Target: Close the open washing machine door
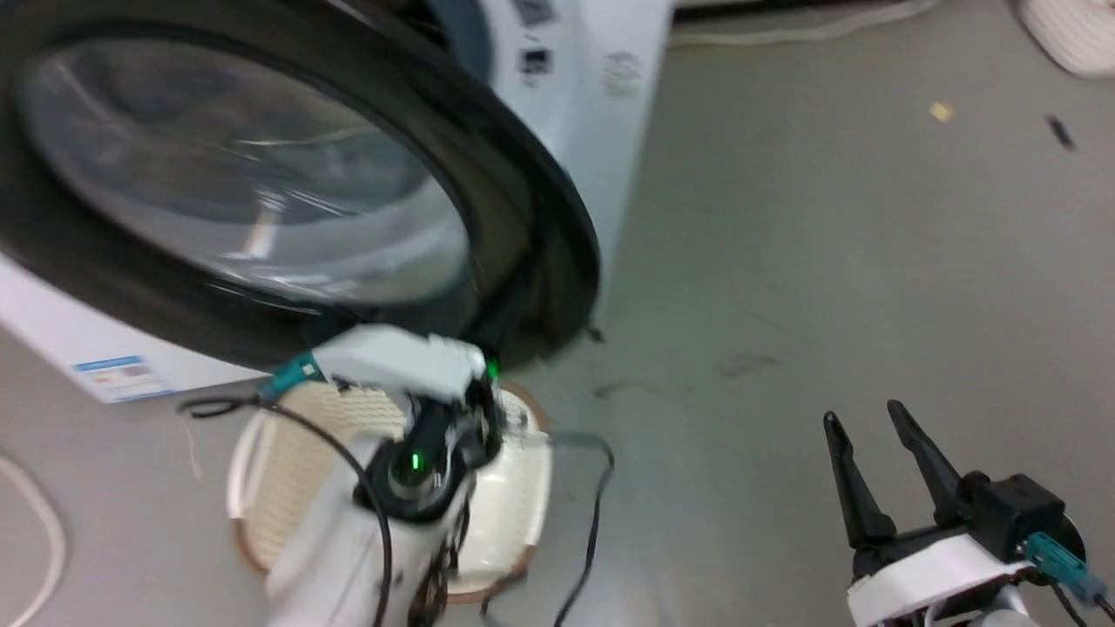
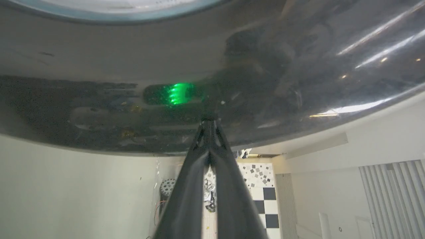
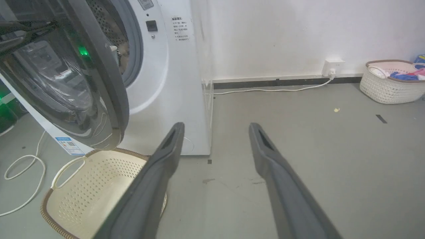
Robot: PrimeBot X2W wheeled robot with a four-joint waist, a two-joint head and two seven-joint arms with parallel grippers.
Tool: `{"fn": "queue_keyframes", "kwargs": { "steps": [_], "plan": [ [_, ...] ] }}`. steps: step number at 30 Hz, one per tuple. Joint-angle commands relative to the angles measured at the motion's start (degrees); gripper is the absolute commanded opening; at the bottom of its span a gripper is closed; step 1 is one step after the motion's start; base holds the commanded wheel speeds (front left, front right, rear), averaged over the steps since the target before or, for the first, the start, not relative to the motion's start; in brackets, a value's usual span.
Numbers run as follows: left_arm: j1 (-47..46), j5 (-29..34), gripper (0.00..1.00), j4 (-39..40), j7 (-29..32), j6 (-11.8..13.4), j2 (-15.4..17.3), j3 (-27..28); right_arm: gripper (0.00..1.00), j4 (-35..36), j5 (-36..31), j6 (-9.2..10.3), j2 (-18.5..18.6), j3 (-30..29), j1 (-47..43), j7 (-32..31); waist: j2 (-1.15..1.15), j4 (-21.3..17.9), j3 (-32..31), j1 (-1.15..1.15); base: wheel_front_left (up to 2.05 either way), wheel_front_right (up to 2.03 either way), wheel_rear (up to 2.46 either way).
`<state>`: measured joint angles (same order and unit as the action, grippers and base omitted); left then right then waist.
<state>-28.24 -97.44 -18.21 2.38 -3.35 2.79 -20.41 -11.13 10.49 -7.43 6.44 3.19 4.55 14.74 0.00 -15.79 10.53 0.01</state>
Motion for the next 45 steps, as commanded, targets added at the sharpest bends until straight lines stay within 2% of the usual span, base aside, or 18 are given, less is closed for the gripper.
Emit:
{"fn": "queue_keyframes", "kwargs": {
  "steps": [1,2,4,6,12,15,16,17,18,21,26,29,31,35,40,45],
  "plan": [
    [-2.04,-0.32,0.0,-1.74,-1.87,-0.73,0.1,-0.03,1.0,-0.23,0.33,-0.06,-0.27,0.31,1.06,0.26,0.0,-4.06,3.5,-0.01,0.0,0.0,0.0],
    [-5.3,-0.7,0.0,-5.97,-6.01,-0.95,0.1,0.23,1.0,-0.39,0.49,-0.06,-0.4,0.7,1.35,0.26,0.0,-4.94,3.89,-0.01,0.0,0.0,0.0],
    [-6.76,-1.11,0.0,-7.97,-7.75,-1.21,0.1,0.26,1.0,-0.46,0.54,-0.06,-0.44,0.83,1.48,0.26,0.0,-5.21,4.01,-0.01,0.0,0.0,0.0],
    [-11.47,-3.16,0.0,-14.96,-11.48,-3.15,0.1,-2.1,1.0,-0.67,0.54,-0.06,-0.45,0.6,1.67,0.26,0.0,-4.69,3.73,-0.01,0.0,0.0,0.0],
    [-11.69,-3.45,0.0,-16.26,-12.19,-4.05,0.1,-5.09,1.0,0.15,0.59,-0.06,0.01,0.47,1.12,0.26,0.0,-1.72,2.05,-0.01,0.0,0.0,0.0],
    [-9.47,-1.66,0.0,-13.47,-12.79,-4.11,0.26,-5.75,1.0,0.91,0.62,-0.06,0.47,0.51,0.31,0.26,0.0,0.68,0.34,-0.01,0.0,0.0,0.0],
    [-6.78,0.56,0.47,-10.73,-13.05,-4.12,1.06,-6.73,1.0,1.46,0.65,-0.06,0.85,0.62,-0.43,0.26,0.0,2.49,-1.14,-0.01,0.0,0.0,0.0],
    [-6.78,0.56,0.47,-10.73,-13.05,-4.12,1.06,-6.73,1.0,1.46,0.65,-0.06,0.85,0.62,-0.43,0.26,0.0,2.49,-1.14,-0.01,0.0,0.0,0.0],
    [-5.19,1.72,1.0,-9.3,-13.19,-4.12,1.62,-7.34,1.0,1.8,0.66,-0.06,1.0,0.55,-0.91,0.26,0.0,3.52,-1.94,-0.01,0.0,0.0,0.0],
    [-0.13,5.89,1.0,-4.51,-13.89,-4.13,4.38,-9.49,1.0,2.62,0.9,-0.06,1.45,0.7,-2.24,0.26,0.0,6.25,-4.29,-0.01,0.0,0.0,0.0],
    [8.35,15.56,1.0,2.52,-16.39,-4.13,10.88,-12.79,1.0,4.18,0.86,-0.06,2.26,0.91,-4.66,0.26,0.0,10.89,-8.24,-0.01,0.0,0.0,0.0],
    [12.93,23.5,1.0,4.24,-17.22,-4.13,14.89,-12.42,1.0,4.35,0.52,-0.06,2.78,1.15,-6.27,0.26,0.0,13.18,-10.25,-0.01,0.0,0.0,0.0],
    [15.57,30.18,1.0,5.41,-17.32,-4.13,15.89,-8.86,1.0,4.66,0.38,-0.06,2.84,0.9,-7.0,0.26,0.0,14.58,-10.8,-0.01,0.0,0.0,0.0],
    [21.05,47.03,1.0,9.72,-17.35,-2.7,14.81,-0.29,1.0,5.39,-0.01,-0.06,2.67,0.9,-7.92,0.26,0.0,16.66,-11.45,-0.01,0.0,0.0,0.0],
    [27.25,64.56,1.0,15.48,-17.36,-0.46,10.28,8.51,1.0,5.79,-0.89,-0.06,2.22,0.53,-8.78,0.26,0.0,18.37,-11.59,-0.01,0.0,0.0,0.0],
    [30.82,81.12,1.0,17.96,-17.37,1.14,7.55,12.56,1.0,5.78,-1.49,-0.06,1.79,1.21,-9.45,0.26,0.0,19.51,-11.32,-0.01,0.0,0.0,0.0]
  ]
}}
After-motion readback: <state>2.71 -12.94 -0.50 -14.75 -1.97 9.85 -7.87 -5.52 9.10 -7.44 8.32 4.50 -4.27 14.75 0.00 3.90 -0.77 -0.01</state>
